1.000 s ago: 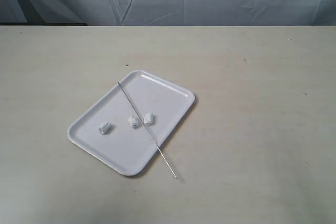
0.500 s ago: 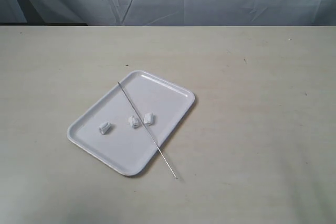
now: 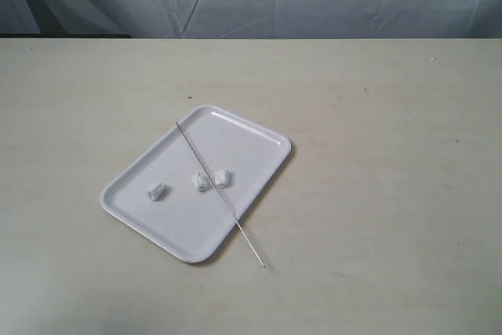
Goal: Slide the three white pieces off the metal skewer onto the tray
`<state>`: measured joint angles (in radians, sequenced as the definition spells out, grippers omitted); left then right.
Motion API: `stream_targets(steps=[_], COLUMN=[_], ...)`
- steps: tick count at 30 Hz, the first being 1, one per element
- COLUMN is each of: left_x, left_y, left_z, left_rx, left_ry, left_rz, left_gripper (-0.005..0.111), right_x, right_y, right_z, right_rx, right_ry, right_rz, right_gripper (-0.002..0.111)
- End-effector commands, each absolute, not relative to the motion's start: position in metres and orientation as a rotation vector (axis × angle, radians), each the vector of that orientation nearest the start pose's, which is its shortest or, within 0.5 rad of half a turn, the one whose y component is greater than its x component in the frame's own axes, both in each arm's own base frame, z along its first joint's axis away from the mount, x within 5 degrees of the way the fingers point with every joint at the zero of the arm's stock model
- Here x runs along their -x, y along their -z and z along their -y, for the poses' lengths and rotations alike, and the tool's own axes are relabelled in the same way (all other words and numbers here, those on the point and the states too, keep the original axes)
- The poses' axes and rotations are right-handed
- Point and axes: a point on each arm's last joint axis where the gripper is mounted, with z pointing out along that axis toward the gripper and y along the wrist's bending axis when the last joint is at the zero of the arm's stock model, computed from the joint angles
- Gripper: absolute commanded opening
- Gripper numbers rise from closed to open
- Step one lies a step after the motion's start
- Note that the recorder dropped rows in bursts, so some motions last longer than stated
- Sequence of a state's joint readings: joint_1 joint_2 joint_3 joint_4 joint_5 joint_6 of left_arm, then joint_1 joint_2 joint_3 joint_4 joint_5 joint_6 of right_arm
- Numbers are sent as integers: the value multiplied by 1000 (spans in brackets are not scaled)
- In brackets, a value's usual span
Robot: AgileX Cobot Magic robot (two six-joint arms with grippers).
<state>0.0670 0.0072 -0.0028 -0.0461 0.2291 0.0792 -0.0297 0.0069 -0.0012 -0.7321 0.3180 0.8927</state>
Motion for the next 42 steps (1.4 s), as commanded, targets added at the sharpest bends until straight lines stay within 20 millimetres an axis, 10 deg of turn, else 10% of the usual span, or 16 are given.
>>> stream_targets(steps=[1,18,42], left_x=[-55,-55,-54], left_y=[-192,-188,-183], left_z=[-2,-2,-1], left_rx=[19,17,3], left_ry=[-51,-48,-50], left_rz=[-1715,-1764,-1820], left_gripper=[0,0,0], right_x=[-51,-55,-53], right_y=[-189,-189,-181], right_z=[24,-2,6], right_rx=[-355,68,17], right_ry=[124,49,129], right_rz=[-1716,-1754,-1847], right_gripper=[34,34,34])
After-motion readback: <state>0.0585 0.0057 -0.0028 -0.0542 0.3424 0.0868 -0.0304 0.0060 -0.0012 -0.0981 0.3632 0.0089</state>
